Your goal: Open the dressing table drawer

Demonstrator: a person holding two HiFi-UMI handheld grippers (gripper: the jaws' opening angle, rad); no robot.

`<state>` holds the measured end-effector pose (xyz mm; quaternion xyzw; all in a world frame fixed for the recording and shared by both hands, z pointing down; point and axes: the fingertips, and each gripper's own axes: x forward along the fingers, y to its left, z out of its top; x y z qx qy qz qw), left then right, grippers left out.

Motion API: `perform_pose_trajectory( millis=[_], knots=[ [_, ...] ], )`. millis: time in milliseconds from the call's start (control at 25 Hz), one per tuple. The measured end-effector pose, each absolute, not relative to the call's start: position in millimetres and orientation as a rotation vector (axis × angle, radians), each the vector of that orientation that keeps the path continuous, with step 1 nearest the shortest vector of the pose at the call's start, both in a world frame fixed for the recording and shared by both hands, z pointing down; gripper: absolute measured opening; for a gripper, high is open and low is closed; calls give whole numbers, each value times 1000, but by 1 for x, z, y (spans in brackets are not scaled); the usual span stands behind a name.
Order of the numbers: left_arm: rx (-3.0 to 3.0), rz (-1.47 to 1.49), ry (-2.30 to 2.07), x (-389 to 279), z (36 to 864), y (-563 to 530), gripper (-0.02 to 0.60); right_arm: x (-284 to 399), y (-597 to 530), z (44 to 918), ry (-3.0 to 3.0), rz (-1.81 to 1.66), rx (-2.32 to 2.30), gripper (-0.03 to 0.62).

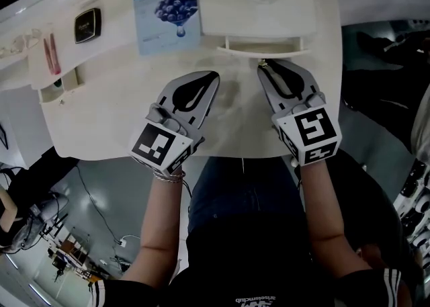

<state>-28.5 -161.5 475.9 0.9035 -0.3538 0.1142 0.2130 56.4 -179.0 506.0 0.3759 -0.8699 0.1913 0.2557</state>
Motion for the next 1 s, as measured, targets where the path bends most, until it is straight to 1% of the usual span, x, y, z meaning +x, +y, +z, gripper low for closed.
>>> perform_pose_trajectory(
  millis=[1000],
  knots=[
    [2535,315,-940,-25,466,-140,18,56,-155,508,-2339,514,1017,89]
  ],
)
